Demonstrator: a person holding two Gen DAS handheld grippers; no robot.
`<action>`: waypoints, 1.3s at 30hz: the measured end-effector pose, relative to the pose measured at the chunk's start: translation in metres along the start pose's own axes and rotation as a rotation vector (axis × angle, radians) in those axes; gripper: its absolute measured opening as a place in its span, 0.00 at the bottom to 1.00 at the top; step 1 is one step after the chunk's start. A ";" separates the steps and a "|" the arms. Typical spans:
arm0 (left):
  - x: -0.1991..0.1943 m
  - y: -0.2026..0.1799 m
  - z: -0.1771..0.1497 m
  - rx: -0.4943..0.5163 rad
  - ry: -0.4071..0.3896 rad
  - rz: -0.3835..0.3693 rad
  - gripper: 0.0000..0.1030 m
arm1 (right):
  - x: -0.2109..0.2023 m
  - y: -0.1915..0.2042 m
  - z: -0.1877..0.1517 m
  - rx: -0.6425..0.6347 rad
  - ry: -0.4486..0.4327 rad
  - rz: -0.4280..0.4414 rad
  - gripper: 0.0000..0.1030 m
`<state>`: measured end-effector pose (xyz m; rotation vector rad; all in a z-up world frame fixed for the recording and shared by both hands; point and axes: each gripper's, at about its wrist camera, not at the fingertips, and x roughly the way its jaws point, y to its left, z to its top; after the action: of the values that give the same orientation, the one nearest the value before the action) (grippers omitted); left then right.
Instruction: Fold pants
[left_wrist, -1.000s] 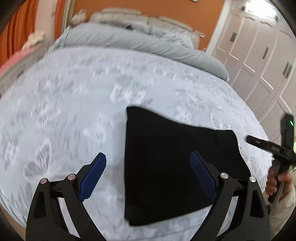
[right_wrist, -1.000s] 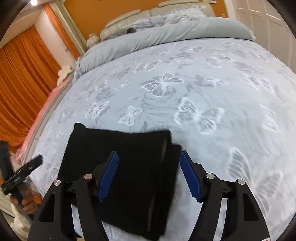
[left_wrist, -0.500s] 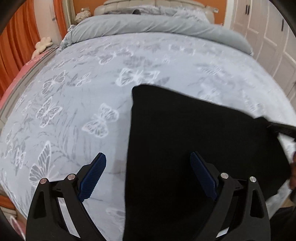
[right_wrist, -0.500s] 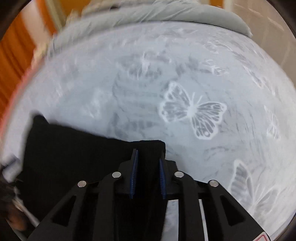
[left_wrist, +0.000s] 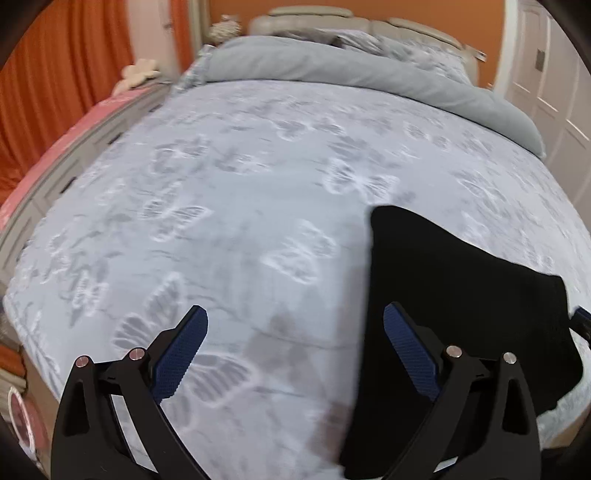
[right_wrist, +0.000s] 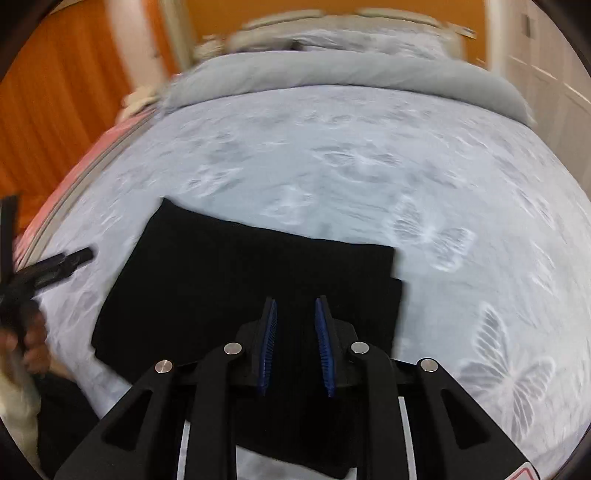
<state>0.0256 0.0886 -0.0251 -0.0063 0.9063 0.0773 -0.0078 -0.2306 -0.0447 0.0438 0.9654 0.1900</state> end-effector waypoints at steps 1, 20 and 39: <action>0.000 0.006 0.001 -0.008 -0.001 0.019 0.91 | 0.021 0.006 -0.004 -0.038 0.098 -0.053 0.20; -0.013 0.065 0.012 -0.102 -0.037 0.007 0.92 | 0.112 0.145 0.080 -0.110 0.021 0.090 0.24; -0.011 -0.038 -0.008 0.062 0.010 -0.151 0.93 | -0.023 -0.028 -0.042 0.122 0.013 -0.070 0.21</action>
<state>0.0153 0.0497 -0.0219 -0.0170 0.9151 -0.0915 -0.0513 -0.2645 -0.0532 0.1209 0.9888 0.0669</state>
